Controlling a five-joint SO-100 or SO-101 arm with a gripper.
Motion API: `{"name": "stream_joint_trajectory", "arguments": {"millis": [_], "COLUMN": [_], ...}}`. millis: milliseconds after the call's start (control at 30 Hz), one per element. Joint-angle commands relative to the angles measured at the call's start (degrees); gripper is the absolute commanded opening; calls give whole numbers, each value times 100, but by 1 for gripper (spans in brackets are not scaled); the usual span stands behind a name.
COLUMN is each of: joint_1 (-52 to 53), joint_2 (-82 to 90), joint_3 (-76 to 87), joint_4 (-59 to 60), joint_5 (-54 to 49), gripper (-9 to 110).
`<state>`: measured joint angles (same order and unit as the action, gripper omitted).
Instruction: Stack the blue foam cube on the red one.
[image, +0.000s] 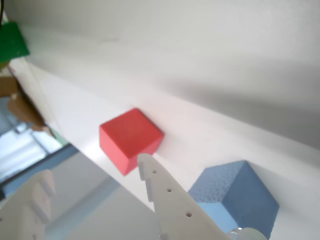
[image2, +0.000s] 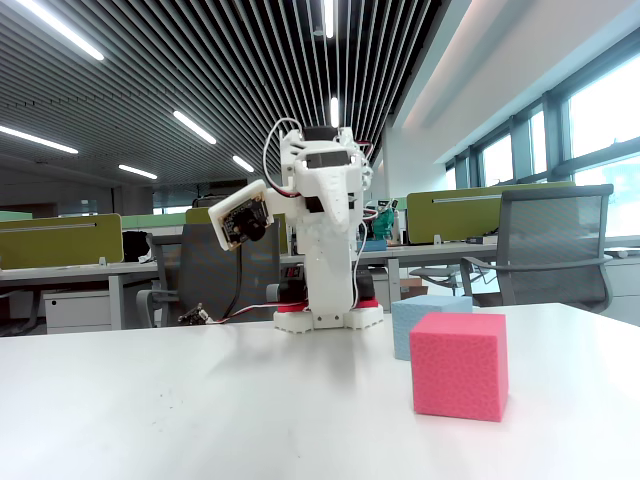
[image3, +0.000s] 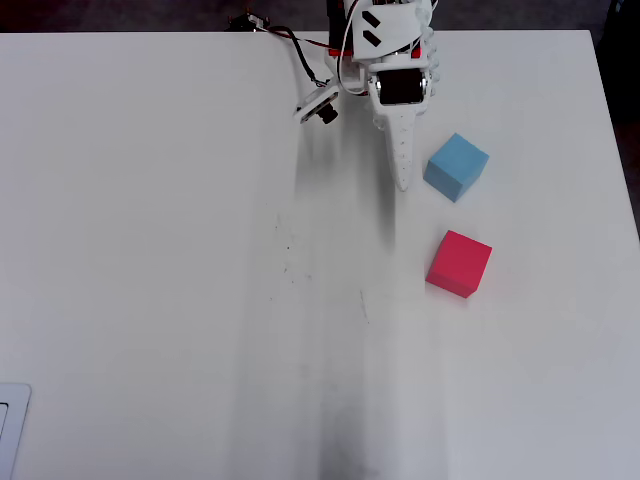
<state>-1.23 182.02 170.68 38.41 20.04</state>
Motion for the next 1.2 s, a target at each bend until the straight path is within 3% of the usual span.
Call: {"name": "stream_joint_trajectory", "arguments": {"millis": [0, 933, 1167], "joint_1": [-44, -281, -633], "joint_2": [35, 35, -97], "joint_3": [-44, -88, -1037], "joint_4": [-114, -53, 1564], "joint_5": [9, -62, -1529], "gripper": [23, 22, 27]}}
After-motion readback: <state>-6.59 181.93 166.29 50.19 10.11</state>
